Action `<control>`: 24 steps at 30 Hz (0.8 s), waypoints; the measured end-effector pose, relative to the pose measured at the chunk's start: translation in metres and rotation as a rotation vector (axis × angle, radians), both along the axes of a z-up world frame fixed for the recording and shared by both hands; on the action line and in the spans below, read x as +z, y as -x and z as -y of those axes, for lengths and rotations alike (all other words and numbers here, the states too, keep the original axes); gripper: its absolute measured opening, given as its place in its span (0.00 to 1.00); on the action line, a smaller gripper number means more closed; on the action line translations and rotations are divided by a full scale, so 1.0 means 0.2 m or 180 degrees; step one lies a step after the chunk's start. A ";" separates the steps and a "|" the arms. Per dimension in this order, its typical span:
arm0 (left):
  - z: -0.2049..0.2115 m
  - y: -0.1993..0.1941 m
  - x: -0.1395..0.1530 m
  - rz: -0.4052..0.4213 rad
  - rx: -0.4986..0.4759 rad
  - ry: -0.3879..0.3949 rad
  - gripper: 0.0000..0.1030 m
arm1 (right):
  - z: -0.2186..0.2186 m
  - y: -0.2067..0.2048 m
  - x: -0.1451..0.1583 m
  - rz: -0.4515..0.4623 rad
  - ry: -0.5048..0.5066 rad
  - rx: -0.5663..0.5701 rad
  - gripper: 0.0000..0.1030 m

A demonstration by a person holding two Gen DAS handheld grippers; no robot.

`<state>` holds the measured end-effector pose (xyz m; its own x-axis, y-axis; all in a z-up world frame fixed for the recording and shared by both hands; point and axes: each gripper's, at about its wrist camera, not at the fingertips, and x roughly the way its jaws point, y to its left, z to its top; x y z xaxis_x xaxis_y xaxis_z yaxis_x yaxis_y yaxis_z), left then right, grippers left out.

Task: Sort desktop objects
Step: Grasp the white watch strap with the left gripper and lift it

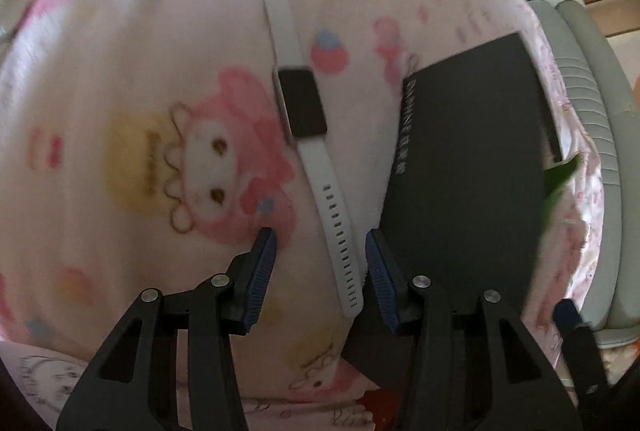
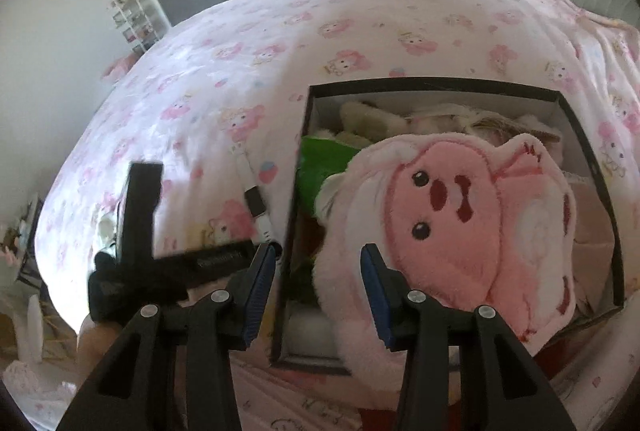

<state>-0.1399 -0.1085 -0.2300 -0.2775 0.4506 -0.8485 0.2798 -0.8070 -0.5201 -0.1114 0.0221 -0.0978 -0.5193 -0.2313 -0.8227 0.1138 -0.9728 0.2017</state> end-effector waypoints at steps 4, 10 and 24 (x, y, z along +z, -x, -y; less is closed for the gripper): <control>-0.06 -0.01 0.02 -0.0108 -0.0154 -0.0052 0.15 | 0.00 0.04 -0.03 0.0054 0.0002 0.0012 0.40; -0.07 -0.06 0.10 -0.0271 -0.0190 -0.0103 0.02 | -0.02 0.01 -0.06 0.0150 0.0171 0.0041 0.40; 0.05 -0.29 0.63 -0.1073 -0.0144 -0.0238 0.01 | 0.13 -0.11 0.02 0.0096 0.0310 0.0817 0.44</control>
<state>-0.0815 -0.1176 -0.1036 -0.5148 0.5264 -0.6767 0.0469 -0.7708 -0.6353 -0.0902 -0.0037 -0.0941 -0.4090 -0.4309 -0.8044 0.3468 -0.8888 0.2998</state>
